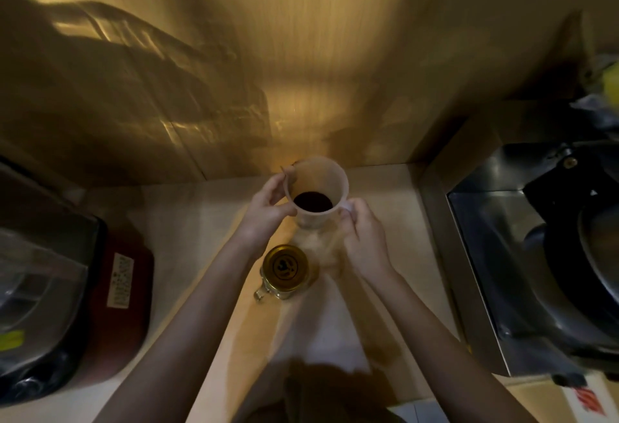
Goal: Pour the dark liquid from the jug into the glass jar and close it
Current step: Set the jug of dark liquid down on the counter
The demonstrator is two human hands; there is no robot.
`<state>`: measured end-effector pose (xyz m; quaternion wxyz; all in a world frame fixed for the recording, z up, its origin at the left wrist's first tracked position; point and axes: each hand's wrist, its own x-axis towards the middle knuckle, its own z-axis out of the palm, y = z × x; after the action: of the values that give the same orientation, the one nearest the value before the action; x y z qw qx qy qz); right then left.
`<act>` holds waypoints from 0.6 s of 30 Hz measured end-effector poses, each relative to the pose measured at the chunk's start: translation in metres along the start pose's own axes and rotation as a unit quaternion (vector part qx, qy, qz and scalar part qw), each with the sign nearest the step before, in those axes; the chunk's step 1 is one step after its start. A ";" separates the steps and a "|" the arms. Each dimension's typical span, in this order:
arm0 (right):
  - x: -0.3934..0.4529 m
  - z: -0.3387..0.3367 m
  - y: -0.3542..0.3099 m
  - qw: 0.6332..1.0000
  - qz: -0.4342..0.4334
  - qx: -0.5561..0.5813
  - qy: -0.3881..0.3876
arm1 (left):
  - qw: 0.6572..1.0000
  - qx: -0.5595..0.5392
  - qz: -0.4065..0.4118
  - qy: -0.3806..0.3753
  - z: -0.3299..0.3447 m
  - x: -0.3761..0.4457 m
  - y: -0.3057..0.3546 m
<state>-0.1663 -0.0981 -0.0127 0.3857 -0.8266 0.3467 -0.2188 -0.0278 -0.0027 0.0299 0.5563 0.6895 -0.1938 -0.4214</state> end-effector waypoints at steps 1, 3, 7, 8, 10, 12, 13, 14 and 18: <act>-0.003 -0.006 -0.004 1.000 0.000 0.011 0.008 | 1.000 -0.008 0.010 0.006 0.004 -0.006 0.003; -0.011 -0.019 -0.010 0.999 -0.004 0.030 0.023 | 0.999 -0.016 0.033 0.017 0.014 -0.018 0.009; -0.037 -0.042 -0.015 0.997 0.000 0.067 0.048 | 0.996 -0.022 0.085 0.010 0.034 -0.045 0.009; -0.046 -0.047 -0.014 0.996 0.008 0.076 0.055 | 0.996 -0.022 0.090 0.001 0.039 -0.052 0.006; -0.064 -0.055 -0.009 0.991 0.032 0.104 0.073 | 0.996 -0.028 0.084 -0.015 0.051 -0.065 -0.003; -0.085 -0.058 -0.002 0.986 0.070 0.127 0.087 | 0.997 -0.032 0.068 -0.029 0.062 -0.073 -0.018; -0.096 -0.058 0.003 0.984 0.088 0.129 0.091 | 0.997 -0.033 0.057 -0.035 0.068 -0.077 -0.027; -0.106 -0.057 0.009 0.982 0.104 0.127 0.094 | 0.998 -0.035 0.043 -0.040 0.073 -0.083 -0.035; -0.143 -0.050 0.041 0.974 0.160 0.131 0.096 | 0.997 -0.055 0.009 -0.048 0.093 -0.100 -0.070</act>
<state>-0.3094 -0.0357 -0.0283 0.4854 -0.6783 0.4778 -0.2757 -0.1725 0.0362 -0.0007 0.5869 0.6349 -0.2030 -0.4595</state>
